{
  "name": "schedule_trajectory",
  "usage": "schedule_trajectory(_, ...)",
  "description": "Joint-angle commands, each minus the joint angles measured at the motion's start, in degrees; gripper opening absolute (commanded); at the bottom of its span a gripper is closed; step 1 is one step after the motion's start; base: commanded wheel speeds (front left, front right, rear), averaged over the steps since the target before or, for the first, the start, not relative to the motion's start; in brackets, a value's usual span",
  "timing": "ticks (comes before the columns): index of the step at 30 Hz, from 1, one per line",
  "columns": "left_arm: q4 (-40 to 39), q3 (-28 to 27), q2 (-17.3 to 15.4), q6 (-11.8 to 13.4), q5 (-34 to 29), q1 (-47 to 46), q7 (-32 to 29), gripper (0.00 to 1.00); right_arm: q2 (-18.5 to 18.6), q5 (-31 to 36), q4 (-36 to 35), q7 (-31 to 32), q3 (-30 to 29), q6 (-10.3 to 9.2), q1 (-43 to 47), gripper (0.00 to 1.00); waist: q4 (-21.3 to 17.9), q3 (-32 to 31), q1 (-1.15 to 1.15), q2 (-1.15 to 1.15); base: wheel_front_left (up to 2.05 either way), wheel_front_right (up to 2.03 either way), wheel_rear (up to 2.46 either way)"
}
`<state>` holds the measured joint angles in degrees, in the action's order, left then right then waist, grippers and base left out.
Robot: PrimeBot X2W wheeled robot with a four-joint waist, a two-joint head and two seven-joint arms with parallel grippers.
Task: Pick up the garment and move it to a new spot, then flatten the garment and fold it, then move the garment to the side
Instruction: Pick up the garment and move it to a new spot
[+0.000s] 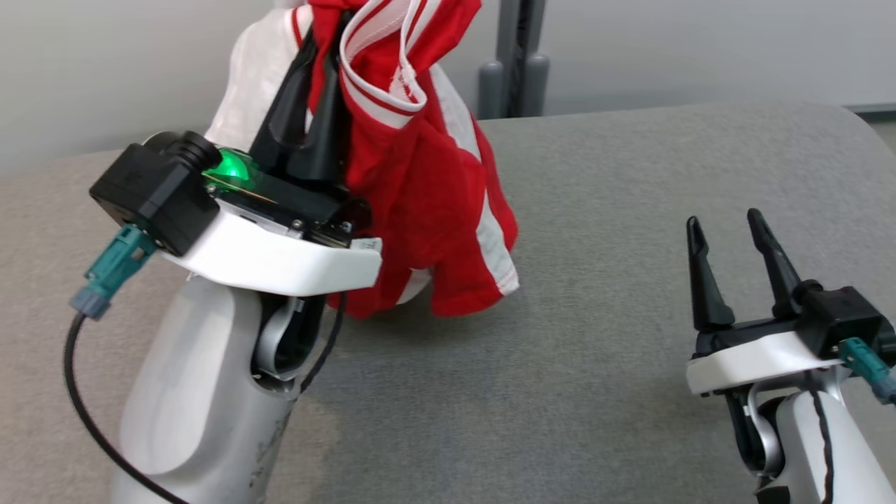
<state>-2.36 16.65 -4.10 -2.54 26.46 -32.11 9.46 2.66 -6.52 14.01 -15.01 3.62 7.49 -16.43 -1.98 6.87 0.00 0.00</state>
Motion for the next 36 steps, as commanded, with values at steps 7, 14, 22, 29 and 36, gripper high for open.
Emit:
schedule_trajectory(7, 3.99, 4.61, 0.74, 1.89, 0.87, -0.9, 0.67, 0.0, 0.41, 0.08, -1.58, -0.21, -2.32, 0.01, -0.57, 1.0, -7.13, 3.17, 0.0, 0.0, 0.0, 0.0, 0.0)
schedule_trajectory(14, 15.11, 11.02, 0.95, 2.65, -4.09, -1.91, 2.85, 0.0, 0.4, -1.43, -2.55, -0.21, -1.53, 0.01, -1.13, 1.0, -11.77, 6.24, 0.0, 0.0, 0.0, 0.0, 0.0)
schedule_trajectory(22, 31.42, 16.39, 0.98, 3.06, -7.72, -2.82, 4.76, 0.0, 0.39, -2.52, -3.16, -0.21, -0.74, 0.01, -1.01, 1.0, -14.48, 8.2, 0.0, 0.0, 0.0, 0.0, 0.0)
schedule_trajectory(29, 36.99, 18.36, 1.06, 3.37, -3.93, -4.07, 5.58, 1.0, 0.4, -1.97, -2.64, -0.21, -0.7, 0.01, -0.88, 1.0, -13.1, 7.77, 0.0, 0.0, 0.0, 0.0, 0.0)
schedule_trajectory(36, 30.95, 13.76, 1.07, 4.91, -2.16, -3.7, 5.7, 1.0, 0.4, -0.98, -2.21, -0.21, -1.19, 0.01, -0.68, 1.0, -9.14, 6.05, 0.0, 0.0, 0.0, 0.0, 0.0)
